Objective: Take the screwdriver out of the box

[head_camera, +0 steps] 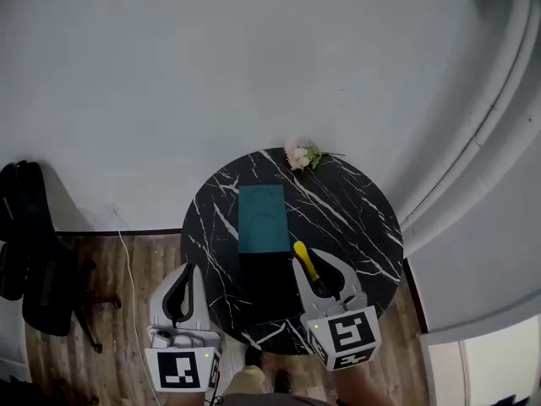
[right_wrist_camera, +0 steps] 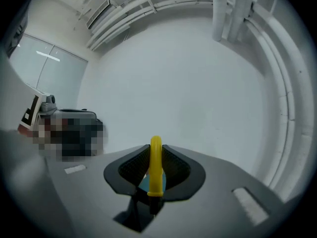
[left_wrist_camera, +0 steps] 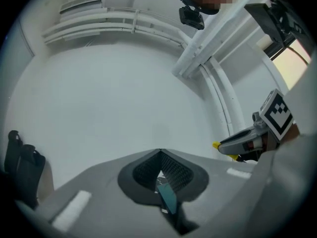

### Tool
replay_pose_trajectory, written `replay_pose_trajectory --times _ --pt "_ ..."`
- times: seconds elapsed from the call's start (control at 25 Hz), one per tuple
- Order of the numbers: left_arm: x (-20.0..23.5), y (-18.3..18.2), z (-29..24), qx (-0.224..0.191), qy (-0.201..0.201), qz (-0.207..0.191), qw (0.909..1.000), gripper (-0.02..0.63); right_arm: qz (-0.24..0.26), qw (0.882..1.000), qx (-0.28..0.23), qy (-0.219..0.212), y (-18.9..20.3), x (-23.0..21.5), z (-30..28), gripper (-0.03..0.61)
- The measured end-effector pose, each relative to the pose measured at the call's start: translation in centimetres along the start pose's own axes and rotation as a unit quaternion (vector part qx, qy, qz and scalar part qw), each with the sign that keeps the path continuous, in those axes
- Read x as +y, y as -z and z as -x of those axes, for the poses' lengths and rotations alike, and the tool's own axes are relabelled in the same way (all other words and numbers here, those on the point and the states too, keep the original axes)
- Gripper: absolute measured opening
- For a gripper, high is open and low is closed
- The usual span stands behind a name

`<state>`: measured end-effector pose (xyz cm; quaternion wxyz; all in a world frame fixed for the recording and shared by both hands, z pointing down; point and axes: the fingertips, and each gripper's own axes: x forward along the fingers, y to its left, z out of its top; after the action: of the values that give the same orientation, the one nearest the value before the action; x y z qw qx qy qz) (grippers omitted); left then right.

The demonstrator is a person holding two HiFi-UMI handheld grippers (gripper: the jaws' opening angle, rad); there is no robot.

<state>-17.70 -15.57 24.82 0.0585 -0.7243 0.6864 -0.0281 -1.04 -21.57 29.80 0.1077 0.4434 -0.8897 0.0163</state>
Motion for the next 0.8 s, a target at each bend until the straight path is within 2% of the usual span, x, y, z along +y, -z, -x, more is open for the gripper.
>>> replay_pose_trajectory --times 0.44,0.64,0.8 --pt "-3.2 -2.9 -5.8 -0.05 0.078 -0.002 0.9957 0.0 0.014 0.996 -0.035 0.085 -4.3 -5.8 0.4 0.1" --pt "-4.1 -3.1 -7.8 -0.054 0.107 0.002 0.9928 0.0 0.012 0.993 -0.023 0.113 -3.7 -7.2 0.5 0.1" --pt "-4.9 -2.3 -9.0 -0.044 0.116 0.003 0.9923 0.0 0.008 0.993 -0.005 0.118 -2.1 -8.1 0.3 0.098"
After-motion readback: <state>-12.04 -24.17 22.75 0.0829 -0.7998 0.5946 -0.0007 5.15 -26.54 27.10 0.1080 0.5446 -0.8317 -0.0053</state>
